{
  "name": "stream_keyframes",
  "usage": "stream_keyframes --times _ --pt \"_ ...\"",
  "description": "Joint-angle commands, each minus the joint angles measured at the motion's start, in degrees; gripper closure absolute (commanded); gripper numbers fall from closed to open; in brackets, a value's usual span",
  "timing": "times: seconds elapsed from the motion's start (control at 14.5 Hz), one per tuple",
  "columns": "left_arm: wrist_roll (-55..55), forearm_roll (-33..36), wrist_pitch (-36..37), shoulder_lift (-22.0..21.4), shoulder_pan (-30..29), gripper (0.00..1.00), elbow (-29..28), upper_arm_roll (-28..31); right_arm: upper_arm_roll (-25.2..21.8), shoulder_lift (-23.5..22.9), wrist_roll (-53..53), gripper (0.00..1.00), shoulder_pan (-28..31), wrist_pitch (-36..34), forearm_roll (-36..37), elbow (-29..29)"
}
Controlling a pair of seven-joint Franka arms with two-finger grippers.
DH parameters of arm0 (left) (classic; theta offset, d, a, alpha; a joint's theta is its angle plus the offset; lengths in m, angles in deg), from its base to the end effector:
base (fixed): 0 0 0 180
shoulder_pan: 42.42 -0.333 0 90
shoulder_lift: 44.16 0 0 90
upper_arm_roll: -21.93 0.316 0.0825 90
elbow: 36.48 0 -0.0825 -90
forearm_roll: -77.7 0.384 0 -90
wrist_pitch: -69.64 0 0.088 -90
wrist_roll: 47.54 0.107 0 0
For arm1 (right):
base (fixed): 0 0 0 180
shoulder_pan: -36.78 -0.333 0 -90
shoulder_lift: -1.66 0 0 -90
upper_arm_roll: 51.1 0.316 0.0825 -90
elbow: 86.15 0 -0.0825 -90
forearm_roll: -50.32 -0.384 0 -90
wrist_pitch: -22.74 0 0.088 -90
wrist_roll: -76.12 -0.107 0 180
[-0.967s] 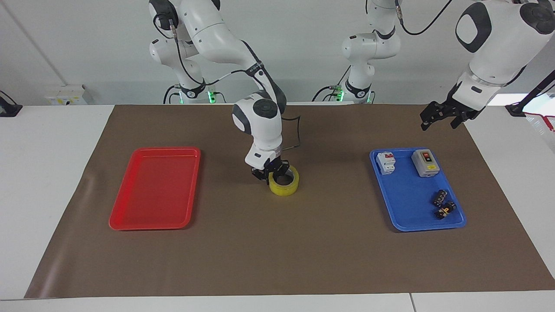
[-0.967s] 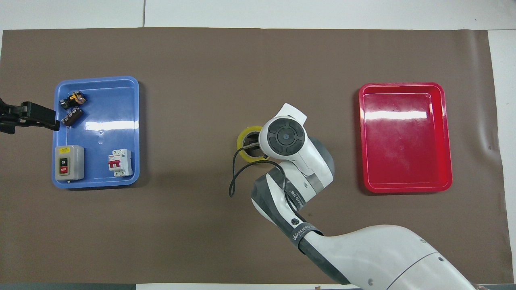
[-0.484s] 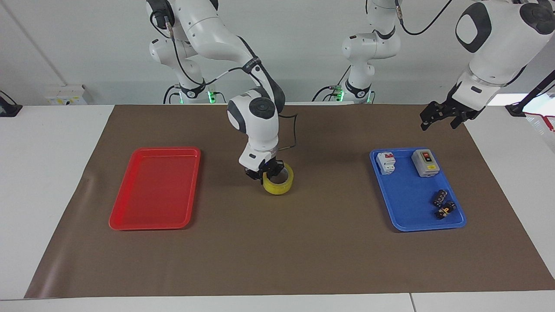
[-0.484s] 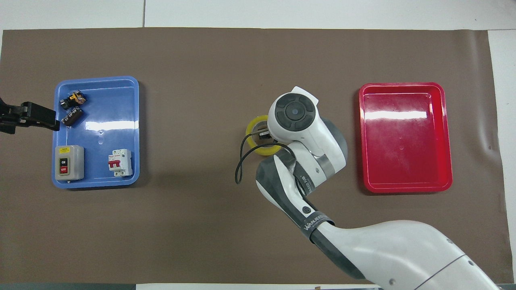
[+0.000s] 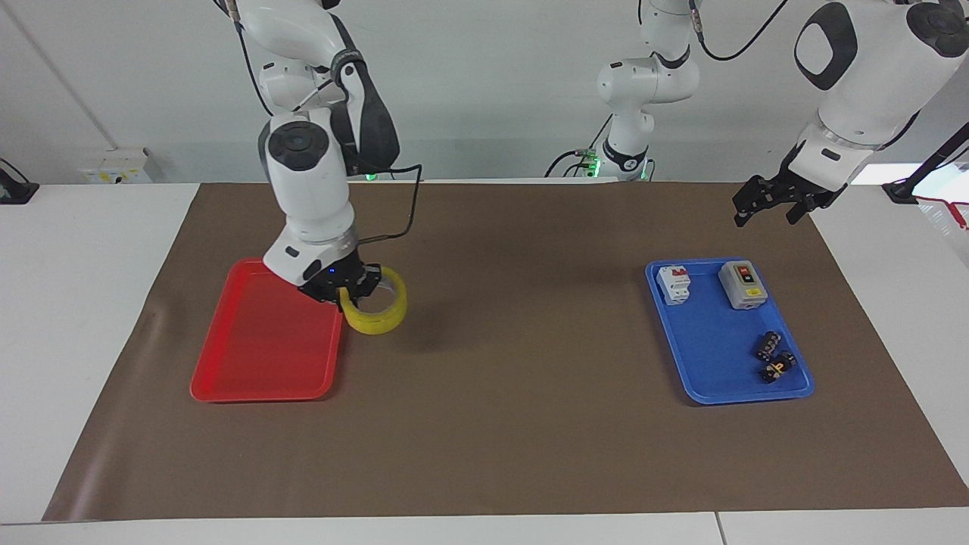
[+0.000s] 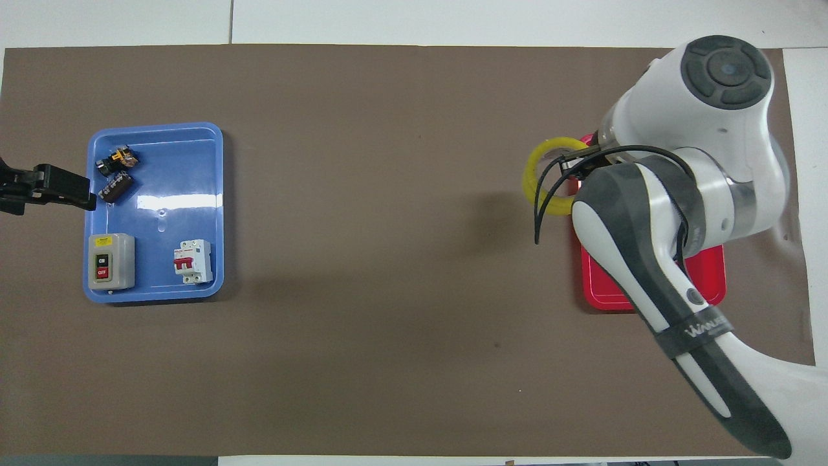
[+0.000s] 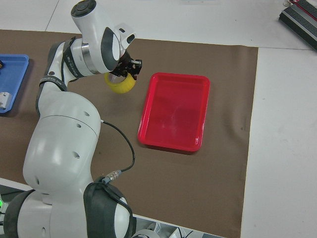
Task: Place and move tape with both arms
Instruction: 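Carry the tape with the right gripper and lower it into the red tray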
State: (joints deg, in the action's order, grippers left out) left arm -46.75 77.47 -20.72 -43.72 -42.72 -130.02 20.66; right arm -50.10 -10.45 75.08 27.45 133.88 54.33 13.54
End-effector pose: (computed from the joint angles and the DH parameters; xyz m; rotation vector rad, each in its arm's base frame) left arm 0.5547 -0.0098 0.5917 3.1356 -0.0479 -0.0991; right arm 0.6119 0.1060 0.4508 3.0658 0.2881 -0.0082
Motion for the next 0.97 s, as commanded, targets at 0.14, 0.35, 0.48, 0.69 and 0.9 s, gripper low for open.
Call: stream_keyframes --times 0.14,0.35,0.48,0.69,0.9 --pt "0.36 -1.45 -0.17 -1.76 0.21 0.0 -1.47 0.13 0.85 3.93 15.5 1.0 10.27 8.89 0.92 11.82" --pt "0.18 -1.45 0.0 -1.94 0.3 0.0 -1.56 0.04 0.85 5.78 23.79 1.0 15.56 17.59 0.92 19.55" --pt "0.09 -1.45 0.01 -1.94 0.3 0.0 -1.56 0.04 0.85 7.01 25.65 1.0 17.32 22.43 0.92 24.13" --pt "0.09 -1.45 -0.17 -1.94 0.3 0.0 -1.56 0.04 0.85 7.63 25.13 1.0 17.77 28.77 0.83 28.09" --pt "0.09 -1.45 -0.17 -1.94 0.3 0.0 -1.47 -0.04 0.85 6.93 24.95 1.0 18.56 31.06 0.74 28.72"
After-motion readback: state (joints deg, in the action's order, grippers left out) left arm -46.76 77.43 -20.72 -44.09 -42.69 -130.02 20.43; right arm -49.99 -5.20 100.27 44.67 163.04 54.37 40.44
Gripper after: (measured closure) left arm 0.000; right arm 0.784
